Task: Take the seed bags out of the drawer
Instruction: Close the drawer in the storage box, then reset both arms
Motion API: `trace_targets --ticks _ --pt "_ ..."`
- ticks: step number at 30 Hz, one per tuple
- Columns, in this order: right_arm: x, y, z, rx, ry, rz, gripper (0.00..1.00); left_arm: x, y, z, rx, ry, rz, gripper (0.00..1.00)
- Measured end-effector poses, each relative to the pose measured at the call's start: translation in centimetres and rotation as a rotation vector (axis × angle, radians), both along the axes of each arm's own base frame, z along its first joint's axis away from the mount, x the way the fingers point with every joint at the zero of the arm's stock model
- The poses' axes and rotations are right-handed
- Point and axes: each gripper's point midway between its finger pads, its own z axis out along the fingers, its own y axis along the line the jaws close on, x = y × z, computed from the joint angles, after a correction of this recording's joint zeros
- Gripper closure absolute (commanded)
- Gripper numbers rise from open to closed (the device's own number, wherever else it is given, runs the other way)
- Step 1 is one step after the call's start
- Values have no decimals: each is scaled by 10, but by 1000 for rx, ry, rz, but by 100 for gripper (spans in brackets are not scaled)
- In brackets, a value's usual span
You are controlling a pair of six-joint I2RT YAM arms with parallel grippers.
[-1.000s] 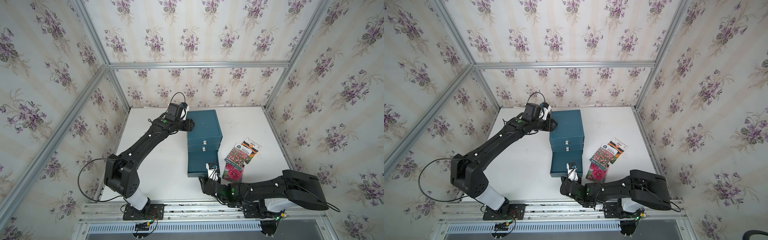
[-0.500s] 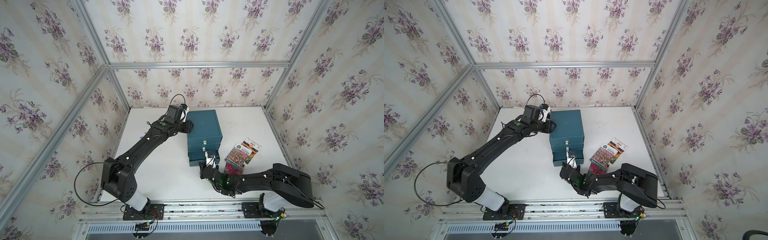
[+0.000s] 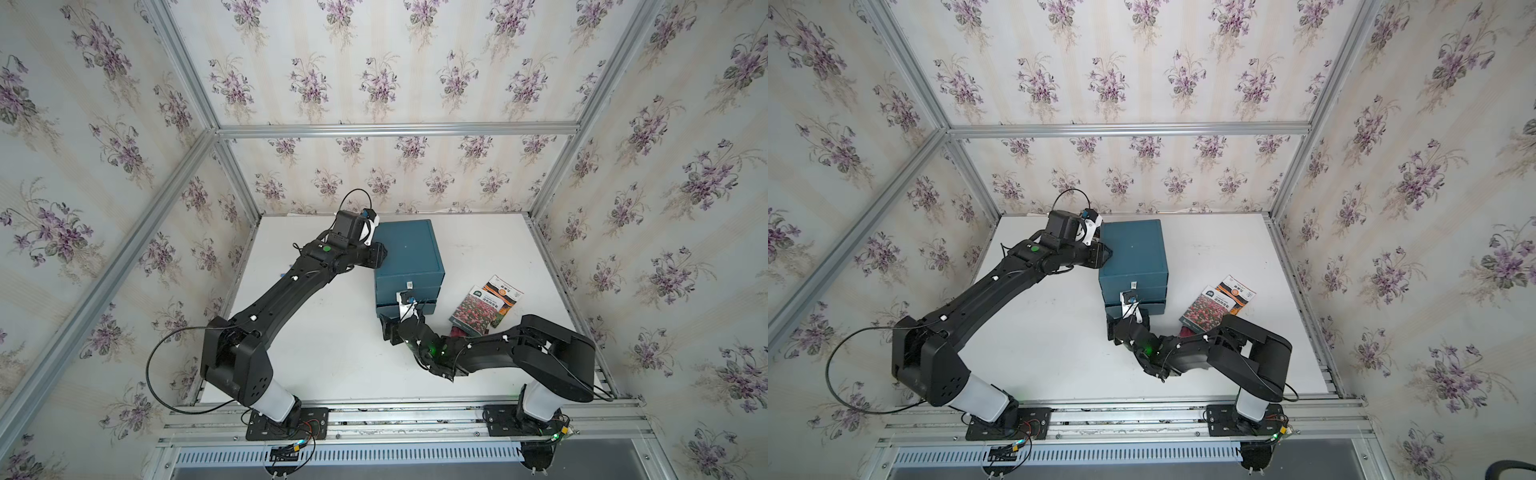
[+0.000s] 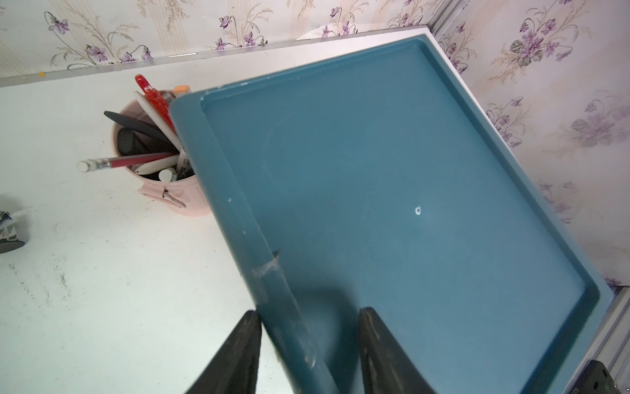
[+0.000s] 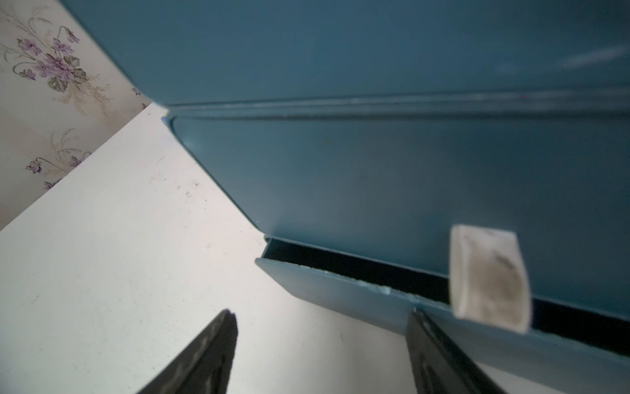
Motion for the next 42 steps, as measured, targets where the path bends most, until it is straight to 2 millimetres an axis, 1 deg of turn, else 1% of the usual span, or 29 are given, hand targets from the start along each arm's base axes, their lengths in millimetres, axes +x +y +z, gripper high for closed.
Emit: trace_targets --ticks 7,12,14,16,18,20,22,25,27,28,29,30,31,32,33,34,35,36,37,39,41,42 --pt "4 5 1 -24 -40 22 7 -3 0 -1 10 7 -16 50" --pt "6 12 2 -38 -56 40 7 -7 0 -1 17 9 -28 48" --pt "3 13 7 -37 -59 48 7 -9 0 0 20 7 -34 46" --pt "-4 13 20 -36 -75 48 7 -10 0 1 19 6 -39 46" --pt "-22 19 39 -32 -104 61 6 -10 0 5 17 1 -42 46" --pt "-45 19 66 -31 -141 68 6 -12 0 7 23 12 -42 46" --pt "-59 15 94 -25 -161 56 7 -15 1 9 29 26 -43 41" --pt "-67 -5 141 0 -173 -15 7 -24 7 14 46 57 -38 36" --pt "-68 -23 169 11 -168 -62 4 -31 13 24 60 64 -29 34" --pt "-66 -34 185 23 -164 -91 4 -34 15 36 53 50 -24 32" --pt "-62 -46 198 29 -161 -122 3 -36 17 52 39 19 -14 31" --pt "-56 -58 208 29 -159 -152 1 -38 20 69 26 -22 -6 29" --pt "-47 -73 218 36 -151 -195 0 -42 24 89 9 -72 4 29" --pt "-37 -89 224 27 -148 -241 0 -46 31 108 -2 -126 21 28" --pt "-30 -101 225 13 -147 -276 0 -50 37 124 -11 -177 42 28" --pt "-20 -119 223 -11 -142 -325 0 -55 46 141 -20 -234 68 26" --pt "-10 -135 219 -38 -139 -372 0 -60 55 155 -28 -294 98 20" --pt "-4 -147 214 -64 -137 -402 1 -64 62 163 -29 -336 119 9" --pt "4 -159 208 -97 -137 -438 1 -69 74 170 -21 -398 153 0" --pt "15 -181 193 -159 -152 -515 0 -75 96 170 -5 -469 242 0" --pt "21 -200 174 -246 -185 -579 0 -74 125 160 51 -548 370 0" --pt "26 -209 167 -270 -188 -605 0 -73 138 152 91 -573 423 0"
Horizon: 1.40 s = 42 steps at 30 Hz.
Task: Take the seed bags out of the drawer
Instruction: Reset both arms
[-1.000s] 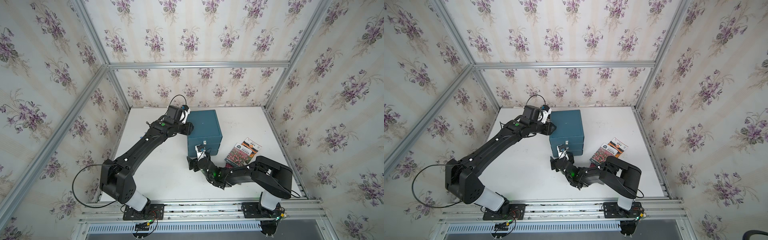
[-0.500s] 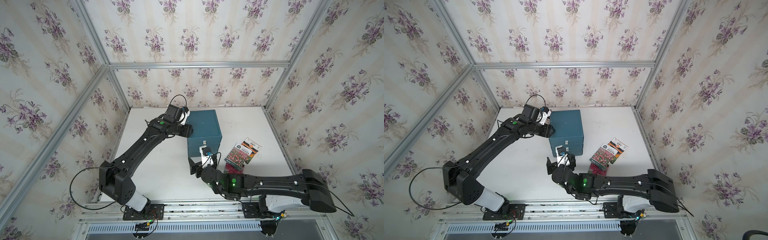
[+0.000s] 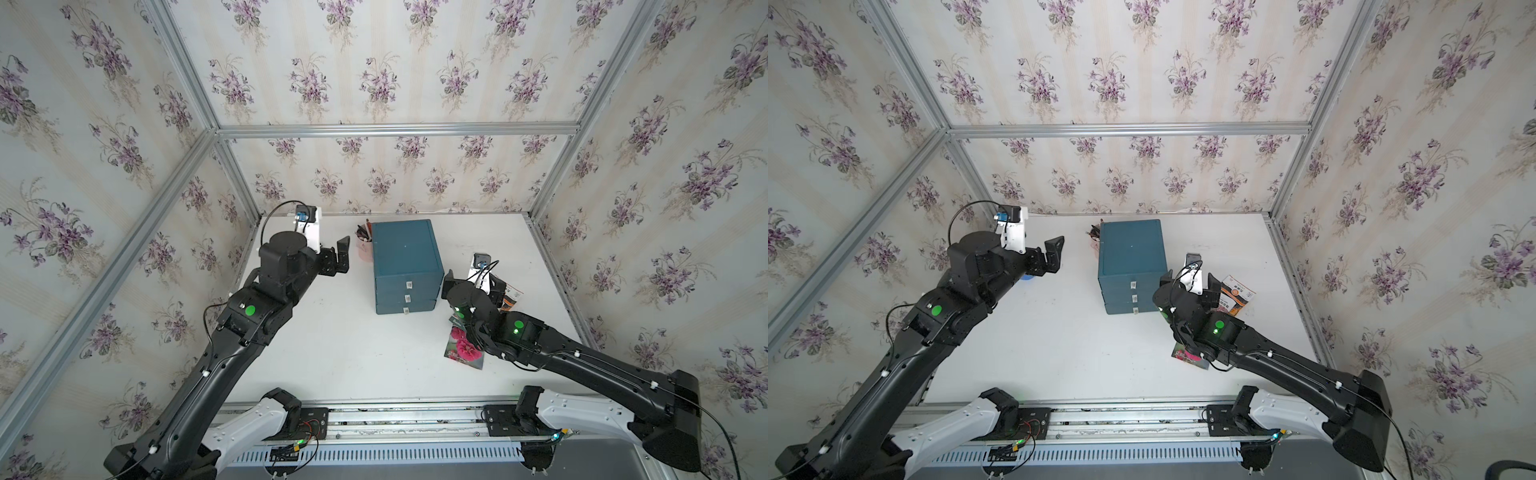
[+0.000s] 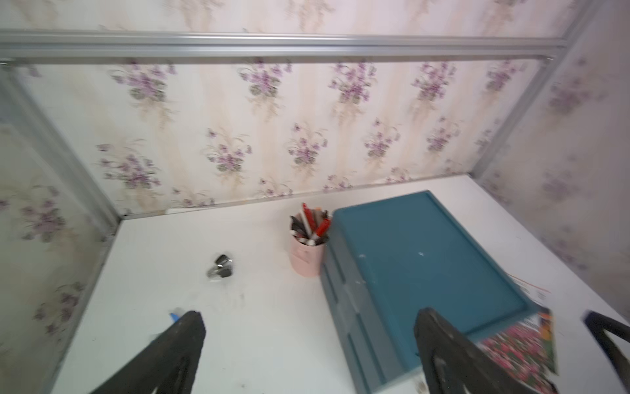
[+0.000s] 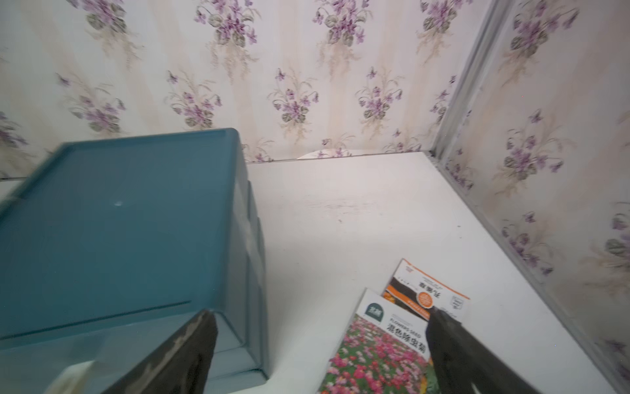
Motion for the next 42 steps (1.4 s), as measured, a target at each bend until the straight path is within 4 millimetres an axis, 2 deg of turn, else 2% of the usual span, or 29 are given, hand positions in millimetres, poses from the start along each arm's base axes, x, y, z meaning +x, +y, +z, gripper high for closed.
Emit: trace_targets --ticks 3,4,6,7,9,11,13,15,17,19,24,27,30,31,34,35,37,42 --pt "23 -60 -10 66 -19 -170 0 13 40 -30 101 -9 180 0" --pt "28 -87 -14 111 -39 -243 0 18 54 -41 129 10 235 0" --pt "30 -128 -27 131 -55 -361 0 27 83 -58 155 37 345 0" --pt "30 -142 -38 135 -48 -396 0 32 98 -72 168 57 401 0" --pt "25 -175 -59 130 -37 -494 0 39 126 -108 201 126 495 0" --pt "15 -209 -86 114 -9 -602 0 39 156 -165 220 248 591 0" --pt "8 -226 -110 91 27 -655 0 29 179 -211 225 350 666 0" --pt "4 -234 -131 50 65 -678 0 21 192 -244 220 411 708 0" --pt "3 -237 -146 28 83 -681 3 23 194 -268 216 445 708 0" --pt "11 -234 -156 24 94 -647 3 29 193 -278 208 446 694 0" --pt "42 -218 -153 75 -6 -467 0 51 181 -278 182 398 599 0" --pt "50 -217 -156 136 -65 -363 0 45 174 -274 143 332 564 0" --pt "67 -181 -163 154 -75 -135 0 45 164 -280 122 296 521 0" --pt "69 -175 -165 153 -60 -95 0 47 161 -281 123 295 502 0" --pt "79 -163 -144 153 -136 -19 0 65 137 -284 143 251 382 0" --pt "80 -159 -139 149 -154 1 0 67 128 -292 152 245 330 0" --pt "80 -151 -135 135 -171 17 0 60 122 -307 169 287 293 0" --pt "84 -149 -126 98 -196 -10 0 71 117 -289 173 206 270 0"
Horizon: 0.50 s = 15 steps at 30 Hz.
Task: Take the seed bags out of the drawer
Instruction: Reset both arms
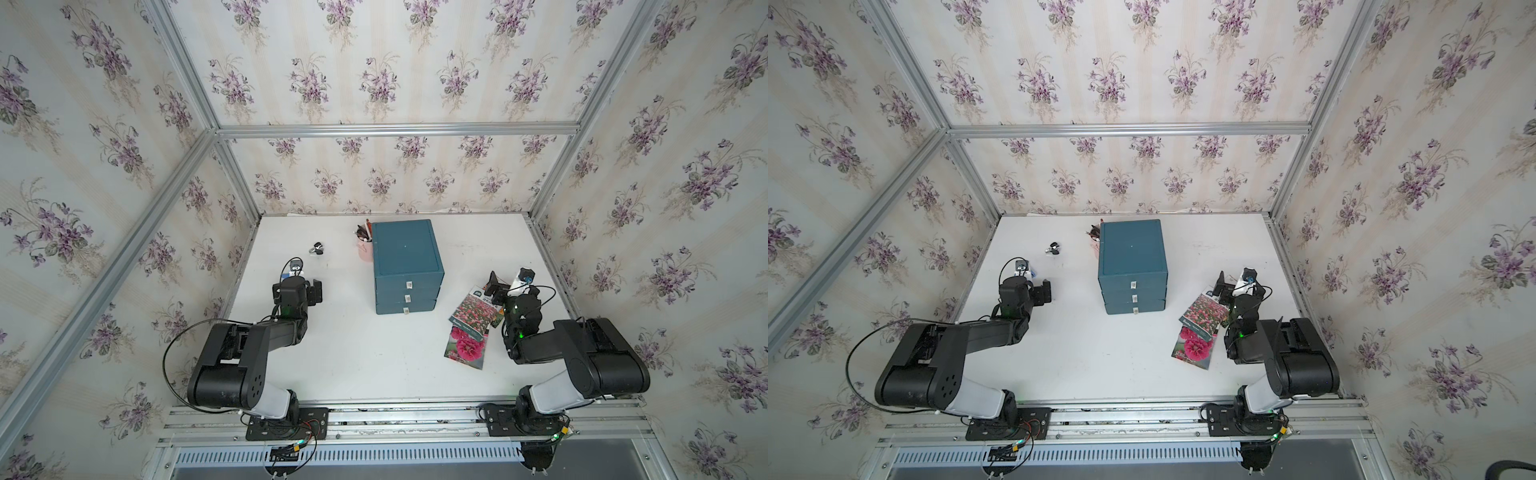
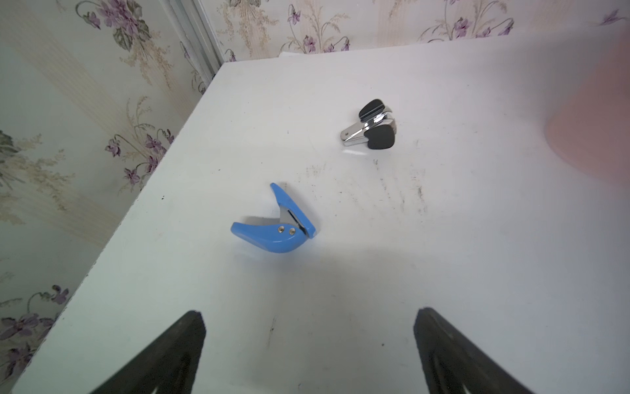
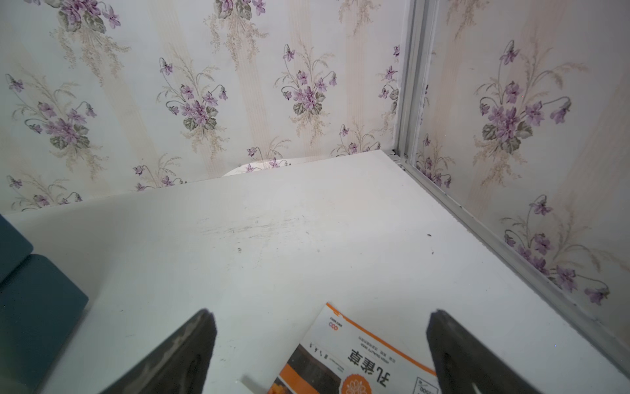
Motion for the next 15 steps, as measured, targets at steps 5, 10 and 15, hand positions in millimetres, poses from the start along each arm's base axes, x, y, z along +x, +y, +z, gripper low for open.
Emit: trace_targets --ticks 5,10,15 --pt "0 -1 1 -7 -1 -11 0 2 0 4 4 -18 -4 0" --pt "0 -3 1 -9 -1 -22 0 2 0 4 4 -18 -5 0" --pt "0 -3 1 -10 -1 -25 0 2 0 5 4 -19 -5 0"
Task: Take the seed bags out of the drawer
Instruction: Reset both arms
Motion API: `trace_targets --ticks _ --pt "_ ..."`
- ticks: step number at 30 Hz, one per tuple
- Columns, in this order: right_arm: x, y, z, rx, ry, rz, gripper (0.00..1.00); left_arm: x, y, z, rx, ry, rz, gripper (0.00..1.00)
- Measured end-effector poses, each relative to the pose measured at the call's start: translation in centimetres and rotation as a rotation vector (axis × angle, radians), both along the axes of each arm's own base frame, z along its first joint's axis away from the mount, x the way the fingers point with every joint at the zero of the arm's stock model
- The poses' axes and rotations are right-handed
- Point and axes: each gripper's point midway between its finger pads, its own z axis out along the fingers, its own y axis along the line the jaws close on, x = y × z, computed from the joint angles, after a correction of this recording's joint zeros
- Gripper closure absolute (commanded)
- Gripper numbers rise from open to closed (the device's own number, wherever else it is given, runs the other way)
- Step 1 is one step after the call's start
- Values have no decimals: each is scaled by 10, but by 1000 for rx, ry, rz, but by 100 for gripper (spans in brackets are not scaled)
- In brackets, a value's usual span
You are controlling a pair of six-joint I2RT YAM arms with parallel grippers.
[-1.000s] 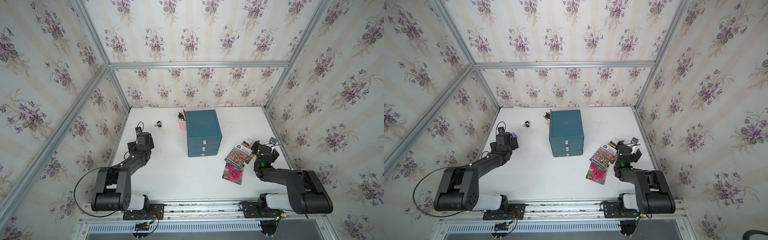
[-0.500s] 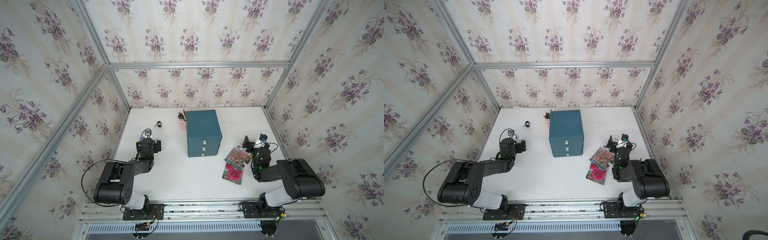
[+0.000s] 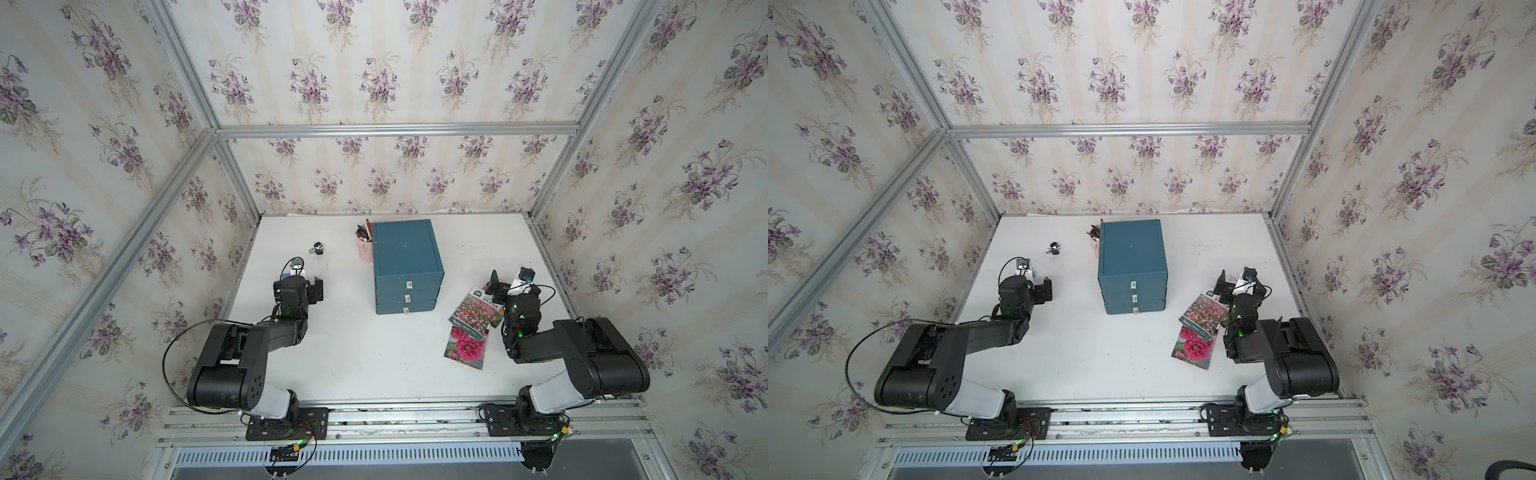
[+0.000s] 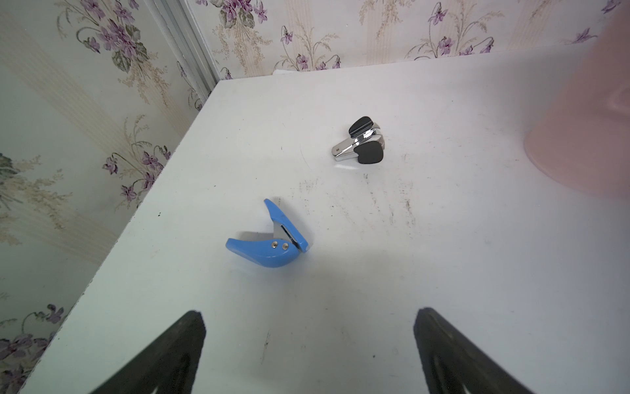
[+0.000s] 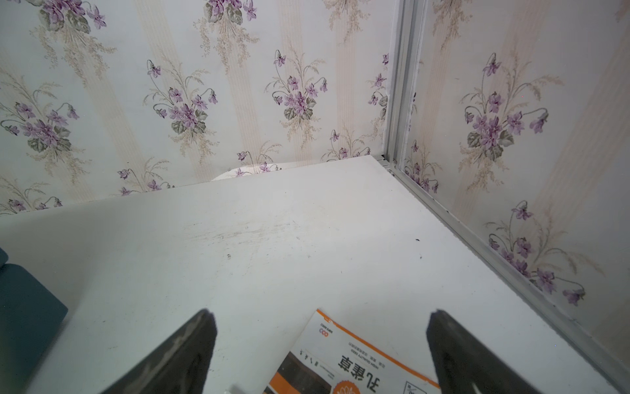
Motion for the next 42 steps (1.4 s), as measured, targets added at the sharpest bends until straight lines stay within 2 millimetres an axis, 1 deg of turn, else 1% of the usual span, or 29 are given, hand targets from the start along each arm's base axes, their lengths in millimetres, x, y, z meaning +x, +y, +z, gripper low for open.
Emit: trace_targets --ticks 36,42 --pt "0 0 0 0 1 0 0 0 0 0 3 1 -1 0" --pt "3 -1 -2 0 9 -2 0 0 0 0 3 1 -1 0"
